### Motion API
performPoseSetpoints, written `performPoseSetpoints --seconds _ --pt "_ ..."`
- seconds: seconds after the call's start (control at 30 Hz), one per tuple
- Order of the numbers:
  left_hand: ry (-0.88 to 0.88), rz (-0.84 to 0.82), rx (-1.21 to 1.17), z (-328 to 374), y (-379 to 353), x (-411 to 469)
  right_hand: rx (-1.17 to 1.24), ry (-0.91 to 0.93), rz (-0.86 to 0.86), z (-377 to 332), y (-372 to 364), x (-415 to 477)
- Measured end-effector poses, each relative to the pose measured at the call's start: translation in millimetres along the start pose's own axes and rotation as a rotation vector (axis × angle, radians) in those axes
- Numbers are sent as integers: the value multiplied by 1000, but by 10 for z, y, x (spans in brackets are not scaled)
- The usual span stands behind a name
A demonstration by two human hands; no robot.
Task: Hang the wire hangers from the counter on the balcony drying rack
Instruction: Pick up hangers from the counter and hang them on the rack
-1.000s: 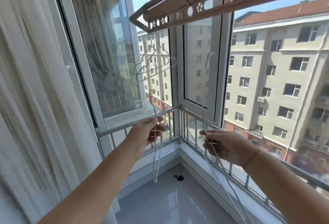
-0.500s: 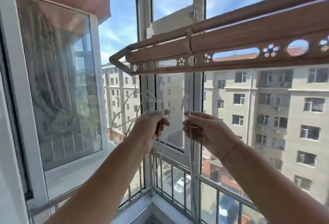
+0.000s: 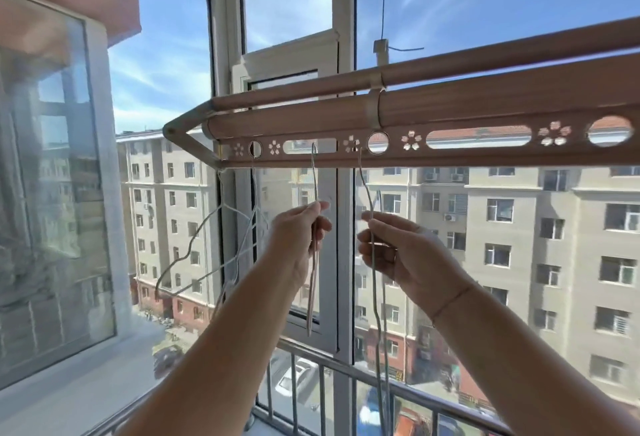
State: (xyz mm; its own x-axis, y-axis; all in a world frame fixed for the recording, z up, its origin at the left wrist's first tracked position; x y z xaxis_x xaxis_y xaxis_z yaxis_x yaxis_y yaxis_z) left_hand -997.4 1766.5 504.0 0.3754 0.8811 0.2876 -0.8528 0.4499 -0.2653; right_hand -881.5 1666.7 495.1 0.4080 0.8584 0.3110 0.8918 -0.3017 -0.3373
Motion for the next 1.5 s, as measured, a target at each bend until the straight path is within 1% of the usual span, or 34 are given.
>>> performPoseSetpoints --seconds 0.23,0.37,0.43,0.7,0.9,1.0,1.07,1.13,1.27,1.37,1.5 --pt "49 -36 -28 -60 83 105 30 61 30 -31 -28 -10" --pt "75 -34 -56 -96 164 142 50 30 78 55 1 -15" --pt "82 -59 -70 -101 194 147 58 14 93 97 0 -15" --pt "64 -108 -63 -181 397 95 43 20 90 134 -78 -17" --pt "77 -38 -99 -569 692 -97 -11 54 126 161 68 -144" --pt "136 34 -103 -931 796 -224 -81 91 206 236 368 -334" --pt "198 42 -63 -1231 776 -338 -149 100 295 327 666 -501" --pt "262 -5 -1 -1529 633 -493 -251 96 392 428 990 -701" --pt "390 -135 118 -2119 57 -894 -489 103 501 569 1646 -1214" --pt "430 -351 202 -2408 -545 -1303 -597 102 600 565 2170 -1687" --pt "400 -650 258 -2627 -1357 -1952 -691 76 707 392 2840 -2440"
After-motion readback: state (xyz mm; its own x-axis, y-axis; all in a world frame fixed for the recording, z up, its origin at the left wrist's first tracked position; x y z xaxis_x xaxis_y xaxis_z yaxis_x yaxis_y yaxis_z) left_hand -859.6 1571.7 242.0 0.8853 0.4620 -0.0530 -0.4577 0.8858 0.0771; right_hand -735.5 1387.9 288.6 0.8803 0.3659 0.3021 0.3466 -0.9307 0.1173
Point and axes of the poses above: each hand's wrist, its own x-axis towards the middle knuckle, its own y-axis out of the back of the hand, z = x × y, the point moved 6 cm from there along x, towards the middle knuckle
